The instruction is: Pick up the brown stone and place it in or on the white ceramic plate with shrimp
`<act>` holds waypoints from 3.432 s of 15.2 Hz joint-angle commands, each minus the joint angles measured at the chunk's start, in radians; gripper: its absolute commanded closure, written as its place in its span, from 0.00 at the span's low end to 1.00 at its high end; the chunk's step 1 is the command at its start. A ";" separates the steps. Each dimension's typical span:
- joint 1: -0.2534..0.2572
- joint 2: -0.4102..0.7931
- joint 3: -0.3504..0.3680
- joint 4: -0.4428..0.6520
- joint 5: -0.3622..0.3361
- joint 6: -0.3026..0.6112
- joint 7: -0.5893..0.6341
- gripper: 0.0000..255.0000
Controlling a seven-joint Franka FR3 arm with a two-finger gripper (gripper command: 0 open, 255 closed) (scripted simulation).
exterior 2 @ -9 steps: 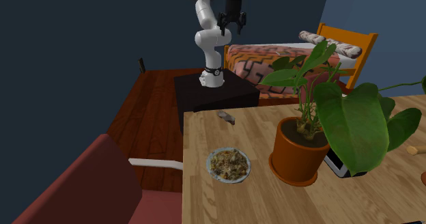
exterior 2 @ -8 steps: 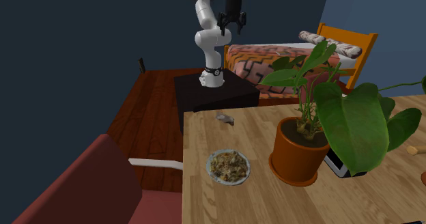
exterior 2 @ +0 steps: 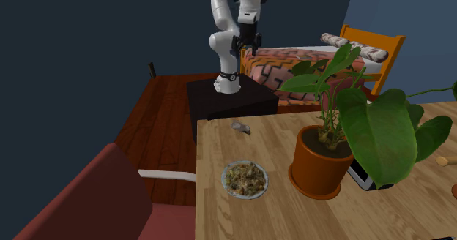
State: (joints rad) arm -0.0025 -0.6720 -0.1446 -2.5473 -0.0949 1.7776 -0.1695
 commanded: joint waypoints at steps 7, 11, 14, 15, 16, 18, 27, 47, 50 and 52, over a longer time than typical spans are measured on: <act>0.014 0.261 -0.092 -0.035 -0.012 0.260 -0.137 0.00; 0.028 0.427 -0.131 -0.016 0.011 0.385 -0.215 0.00; 0.038 0.559 -0.152 0.013 0.046 0.469 -0.283 0.00; 0.040 0.604 -0.157 0.026 0.061 0.495 -0.307 0.00; 0.042 0.650 -0.160 0.040 0.078 0.519 -0.332 0.00; 0.041 0.742 -0.160 0.072 0.116 0.564 -0.383 0.00; 0.009 1.000 -0.120 0.158 0.227 0.698 -0.513 0.00; 0.001 1.038 -0.108 0.149 0.247 0.743 -0.528 1.00; 0.007 1.013 -0.116 0.147 0.235 0.722 -0.519 1.00; 0.012 0.984 -0.123 0.143 0.222 0.698 -0.510 1.00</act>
State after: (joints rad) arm 0.0071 0.3249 -0.2644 -2.4006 0.1335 2.4862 -0.6837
